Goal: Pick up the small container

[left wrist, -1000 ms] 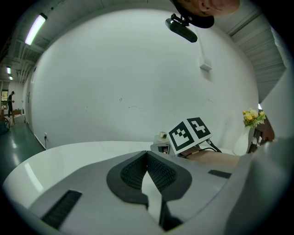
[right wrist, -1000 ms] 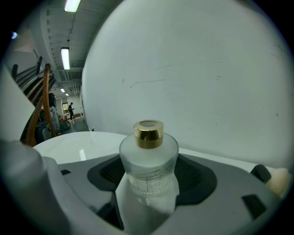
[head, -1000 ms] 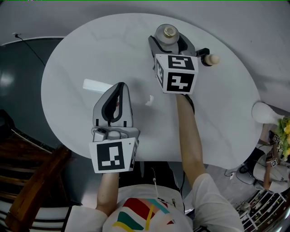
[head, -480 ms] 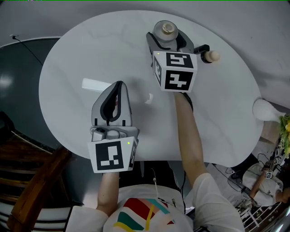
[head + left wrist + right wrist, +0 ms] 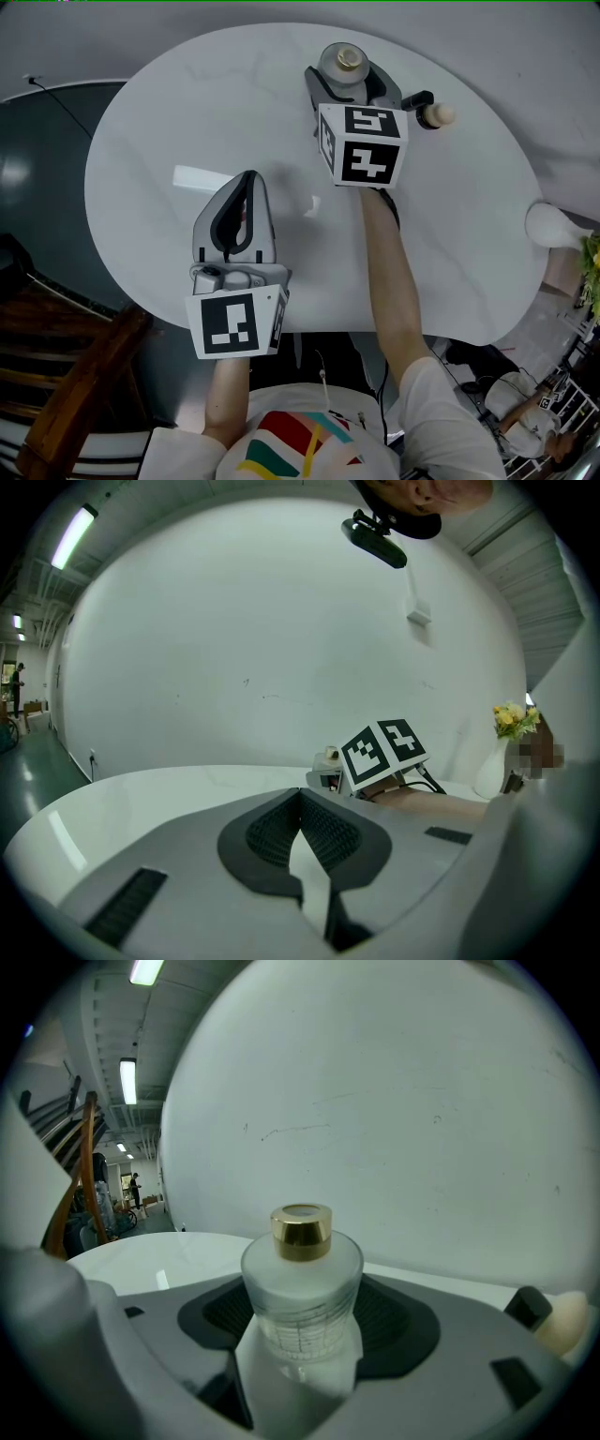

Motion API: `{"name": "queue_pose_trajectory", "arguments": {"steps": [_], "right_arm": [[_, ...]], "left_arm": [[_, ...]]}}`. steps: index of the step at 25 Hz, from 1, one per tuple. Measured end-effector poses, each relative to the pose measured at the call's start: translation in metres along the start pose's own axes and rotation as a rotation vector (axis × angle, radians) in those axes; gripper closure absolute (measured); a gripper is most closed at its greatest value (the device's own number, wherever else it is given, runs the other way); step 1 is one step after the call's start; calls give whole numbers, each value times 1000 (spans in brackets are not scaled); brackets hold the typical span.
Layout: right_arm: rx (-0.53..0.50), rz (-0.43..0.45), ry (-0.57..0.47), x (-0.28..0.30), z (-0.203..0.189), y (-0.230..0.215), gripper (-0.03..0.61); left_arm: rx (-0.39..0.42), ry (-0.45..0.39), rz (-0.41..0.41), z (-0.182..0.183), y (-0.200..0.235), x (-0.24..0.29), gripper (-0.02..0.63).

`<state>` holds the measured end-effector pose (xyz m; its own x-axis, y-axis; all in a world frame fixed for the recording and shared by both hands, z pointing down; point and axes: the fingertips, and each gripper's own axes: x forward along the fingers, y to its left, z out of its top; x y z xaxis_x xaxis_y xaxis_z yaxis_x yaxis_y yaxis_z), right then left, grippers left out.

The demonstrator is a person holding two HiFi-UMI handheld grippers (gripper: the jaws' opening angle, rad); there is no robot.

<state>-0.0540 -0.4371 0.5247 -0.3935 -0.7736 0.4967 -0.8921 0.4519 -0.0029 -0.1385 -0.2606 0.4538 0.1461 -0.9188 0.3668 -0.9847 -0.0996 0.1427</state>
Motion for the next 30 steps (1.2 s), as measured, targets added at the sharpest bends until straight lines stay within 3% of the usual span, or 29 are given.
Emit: {"name": "queue_pose_trajectory", "arguments": {"steps": [14,20,30], "right_arm": [[2,-36,-30,-17,13,-8,252],[17,-45,-84,-48,50,-12,252],[-5,-93,-209,-130,140,-28,252]], "left_arm": [[-3,-47,-6,23,-7,-13,597],[13,-82,-15,45,-15,-25,597],[43,-200,-46,114,-48,-52,597]]}}
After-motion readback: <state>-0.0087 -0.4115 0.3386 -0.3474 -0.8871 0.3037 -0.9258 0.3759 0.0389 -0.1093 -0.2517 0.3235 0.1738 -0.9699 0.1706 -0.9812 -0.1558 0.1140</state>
